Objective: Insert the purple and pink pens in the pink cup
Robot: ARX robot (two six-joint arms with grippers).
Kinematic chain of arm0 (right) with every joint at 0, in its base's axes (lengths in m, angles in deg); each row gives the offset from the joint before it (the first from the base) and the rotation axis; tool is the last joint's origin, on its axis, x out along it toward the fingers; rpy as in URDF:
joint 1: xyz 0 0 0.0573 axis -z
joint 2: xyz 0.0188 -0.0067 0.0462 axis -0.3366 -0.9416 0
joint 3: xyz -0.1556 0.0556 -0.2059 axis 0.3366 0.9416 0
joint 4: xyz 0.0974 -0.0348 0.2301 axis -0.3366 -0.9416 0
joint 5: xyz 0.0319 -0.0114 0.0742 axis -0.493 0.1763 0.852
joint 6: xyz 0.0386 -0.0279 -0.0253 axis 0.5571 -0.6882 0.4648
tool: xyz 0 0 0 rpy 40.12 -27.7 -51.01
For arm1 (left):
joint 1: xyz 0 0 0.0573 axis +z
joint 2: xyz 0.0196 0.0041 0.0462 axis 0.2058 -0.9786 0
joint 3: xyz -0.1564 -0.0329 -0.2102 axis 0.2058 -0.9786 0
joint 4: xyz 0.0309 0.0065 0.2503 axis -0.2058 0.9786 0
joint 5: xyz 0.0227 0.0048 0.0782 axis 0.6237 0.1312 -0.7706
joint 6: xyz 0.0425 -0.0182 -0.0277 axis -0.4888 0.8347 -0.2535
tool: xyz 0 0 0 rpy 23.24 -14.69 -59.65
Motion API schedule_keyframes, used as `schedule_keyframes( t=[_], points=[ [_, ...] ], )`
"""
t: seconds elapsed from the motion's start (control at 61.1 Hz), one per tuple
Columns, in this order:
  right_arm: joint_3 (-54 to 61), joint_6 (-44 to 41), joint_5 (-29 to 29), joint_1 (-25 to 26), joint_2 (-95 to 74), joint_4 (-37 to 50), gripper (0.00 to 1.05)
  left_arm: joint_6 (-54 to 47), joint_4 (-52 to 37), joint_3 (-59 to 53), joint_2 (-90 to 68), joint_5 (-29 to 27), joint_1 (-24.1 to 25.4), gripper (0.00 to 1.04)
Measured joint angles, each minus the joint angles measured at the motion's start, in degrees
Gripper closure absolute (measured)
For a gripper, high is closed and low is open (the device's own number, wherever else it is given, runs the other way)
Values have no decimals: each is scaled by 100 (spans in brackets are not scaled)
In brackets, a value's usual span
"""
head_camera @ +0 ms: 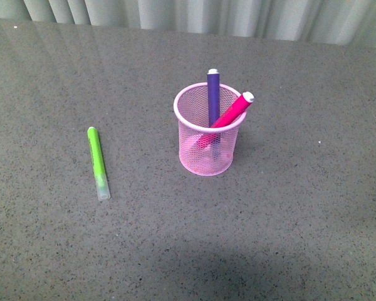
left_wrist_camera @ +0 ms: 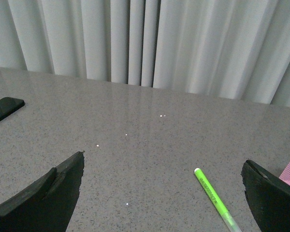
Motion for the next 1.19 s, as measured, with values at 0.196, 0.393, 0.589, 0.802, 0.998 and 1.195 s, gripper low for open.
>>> schedule_keyframes(
  t=[0.196,0.393,0.589,0.802,0.998,1.195],
  points=[
    [378,-59,-389,-396,841,-494,101,-2,0,0,0,0,0,8],
    [721,-70,-632,-662,1305,-557,102,-2,0,0,0,0,0,8],
    [745,-74,-1167,-1252,2162,-1329,102,-2,0,0,0,2,0,8],
    [748,-74,-1222,-1261,2865,-1991,102,-2,0,0,0,0,0,8],
    [750,-74,-1222,-1263,3449,-2551,102,0,0,0,0,0,0,8],
    [750,-74,-1222,-1266,3877,-2966,102,-2,0,0,0,0,0,8]
  ],
)
